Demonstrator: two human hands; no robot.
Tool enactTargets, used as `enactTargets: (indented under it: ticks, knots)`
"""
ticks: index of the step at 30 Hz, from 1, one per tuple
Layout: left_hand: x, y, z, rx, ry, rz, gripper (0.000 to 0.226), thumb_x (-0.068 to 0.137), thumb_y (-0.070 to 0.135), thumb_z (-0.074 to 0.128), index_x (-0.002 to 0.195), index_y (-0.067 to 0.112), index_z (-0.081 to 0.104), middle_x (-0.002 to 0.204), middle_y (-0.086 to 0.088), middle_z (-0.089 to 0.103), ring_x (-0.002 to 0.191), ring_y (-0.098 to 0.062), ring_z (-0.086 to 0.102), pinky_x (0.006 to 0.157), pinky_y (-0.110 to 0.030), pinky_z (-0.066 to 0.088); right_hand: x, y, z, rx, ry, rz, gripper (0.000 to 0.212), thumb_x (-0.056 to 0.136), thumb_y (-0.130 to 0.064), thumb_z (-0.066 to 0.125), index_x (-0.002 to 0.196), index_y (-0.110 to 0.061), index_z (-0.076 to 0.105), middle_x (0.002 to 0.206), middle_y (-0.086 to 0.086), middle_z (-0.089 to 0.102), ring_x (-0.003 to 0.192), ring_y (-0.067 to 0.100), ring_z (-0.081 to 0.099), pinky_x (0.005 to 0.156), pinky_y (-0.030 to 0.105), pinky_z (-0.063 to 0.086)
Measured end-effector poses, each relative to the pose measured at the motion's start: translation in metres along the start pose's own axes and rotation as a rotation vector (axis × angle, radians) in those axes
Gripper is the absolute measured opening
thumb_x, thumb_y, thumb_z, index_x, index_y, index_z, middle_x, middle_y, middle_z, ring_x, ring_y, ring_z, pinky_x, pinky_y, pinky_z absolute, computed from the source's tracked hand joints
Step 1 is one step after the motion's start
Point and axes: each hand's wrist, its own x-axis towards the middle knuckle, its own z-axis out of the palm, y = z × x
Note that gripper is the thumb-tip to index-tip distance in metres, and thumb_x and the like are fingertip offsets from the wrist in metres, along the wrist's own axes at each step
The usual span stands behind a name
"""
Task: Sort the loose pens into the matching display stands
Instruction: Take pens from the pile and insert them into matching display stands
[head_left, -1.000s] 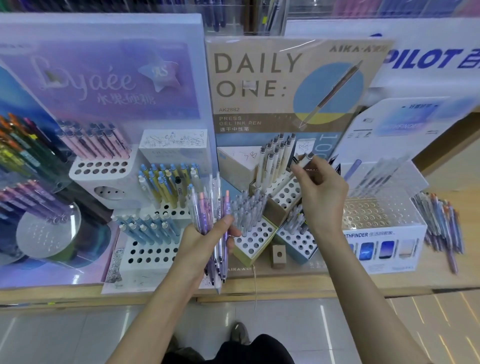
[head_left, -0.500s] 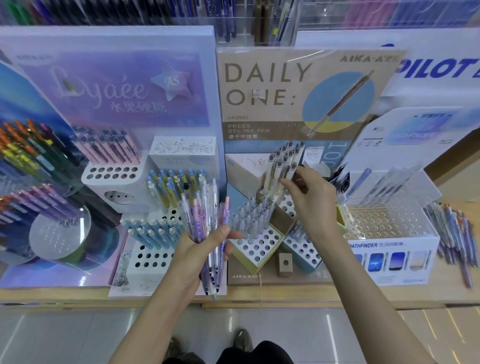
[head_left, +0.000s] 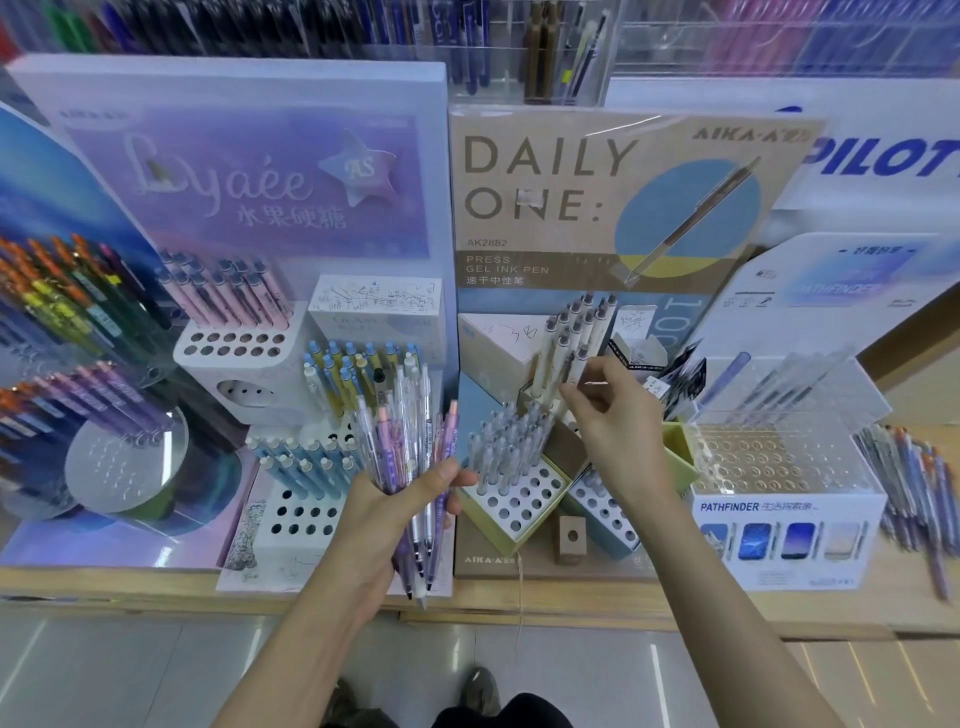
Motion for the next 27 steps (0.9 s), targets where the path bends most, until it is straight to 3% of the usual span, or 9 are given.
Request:
enactTargets:
  ticks: [4, 9, 15, 18, 20, 22, 24, 27]
  knots:
    - [-0.002, 0.001, 0.000, 0.008, 0.000, 0.005, 0.031, 0.070, 0.016, 0.068, 0.098, 0.005, 0.065, 0.078, -0.012, 0.073, 0.054, -0.014, 0.060, 0.056, -0.025, 0.053, 0.005, -0.002, 0.002, -0.084, 0.037, -0.002, 0.016, 0.088, -0.022, 0.067, 0.086, -0.011, 0.056, 0.075, -0.002, 0.060, 0.070, 0.008, 0.056, 0.057, 0.007, 0.040]
    - [-0.008, 0.002, -0.001, 0.017, 0.006, 0.013, 0.031, 0.069, 0.017, 0.068, 0.098, 0.008, 0.065, 0.079, -0.012, 0.074, 0.055, -0.014, 0.061, 0.057, -0.025, 0.054, 0.004, 0.000, 0.000, -0.077, 0.011, 0.001, 0.016, 0.088, -0.025, 0.067, 0.087, -0.012, 0.058, 0.078, 0.000, 0.063, 0.075, 0.015, 0.060, 0.060, 0.016, 0.043]
    - [-0.016, 0.006, -0.005, -0.016, 0.027, 0.031, 0.031, 0.069, 0.021, 0.066, 0.097, 0.008, 0.064, 0.077, -0.010, 0.074, 0.055, -0.012, 0.062, 0.056, -0.023, 0.054, -0.001, -0.001, 0.005, -0.095, 0.056, 0.008, 0.013, 0.090, -0.020, 0.065, 0.098, -0.010, 0.062, 0.085, -0.002, 0.061, 0.082, 0.015, 0.058, 0.080, 0.030, 0.050]
    - [-0.020, 0.010, -0.012, -0.037, 0.044, 0.053, 0.037, 0.070, 0.022, 0.065, 0.102, 0.003, 0.063, 0.076, -0.011, 0.073, 0.053, -0.012, 0.060, 0.053, -0.022, 0.051, -0.005, -0.002, 0.005, -0.097, 0.087, 0.034, 0.032, 0.088, -0.021, 0.067, 0.117, -0.010, 0.059, 0.100, -0.002, 0.061, 0.097, 0.015, 0.059, 0.089, 0.028, 0.047]
    - [-0.022, 0.012, -0.020, -0.045, 0.051, 0.064, 0.038, 0.069, 0.024, 0.067, 0.101, 0.005, 0.064, 0.080, -0.014, 0.073, 0.053, -0.014, 0.060, 0.054, -0.023, 0.051, -0.016, -0.009, 0.005, -0.087, 0.204, -0.075, 0.041, 0.089, -0.020, 0.067, 0.125, -0.009, 0.053, 0.114, 0.002, 0.057, 0.107, 0.016, 0.055, 0.092, 0.027, 0.043]
    - [-0.024, 0.013, -0.028, -0.042, 0.066, 0.063, 0.037, 0.067, 0.026, 0.069, 0.098, 0.007, 0.065, 0.083, -0.014, 0.074, 0.055, -0.016, 0.061, 0.055, -0.023, 0.051, -0.035, -0.026, 0.009, -0.051, 0.318, -0.281, 0.028, 0.091, -0.017, 0.062, 0.116, -0.007, 0.054, 0.109, 0.002, 0.054, 0.099, 0.015, 0.054, 0.087, 0.022, 0.043]
    - [-0.026, 0.015, -0.038, -0.044, 0.083, 0.050, 0.037, 0.066, 0.027, 0.070, 0.098, 0.007, 0.066, 0.085, -0.014, 0.074, 0.056, -0.016, 0.063, 0.057, -0.023, 0.051, -0.054, -0.049, 0.022, 0.022, 0.221, -0.343, 0.011, 0.092, -0.021, 0.056, 0.102, -0.016, 0.057, 0.098, -0.003, 0.057, 0.088, 0.009, 0.054, 0.079, 0.016, 0.043]
    - [-0.030, 0.021, -0.057, -0.031, 0.111, 0.058, 0.034, 0.067, 0.025, 0.070, 0.097, 0.011, 0.068, 0.086, -0.015, 0.074, 0.058, -0.016, 0.064, 0.059, -0.025, 0.053, -0.066, -0.089, 0.055, 0.225, -0.278, -0.086, 0.011, 0.090, -0.036, 0.060, 0.090, -0.026, 0.066, 0.088, -0.013, 0.067, 0.086, 0.000, 0.059, 0.074, 0.011, 0.043]
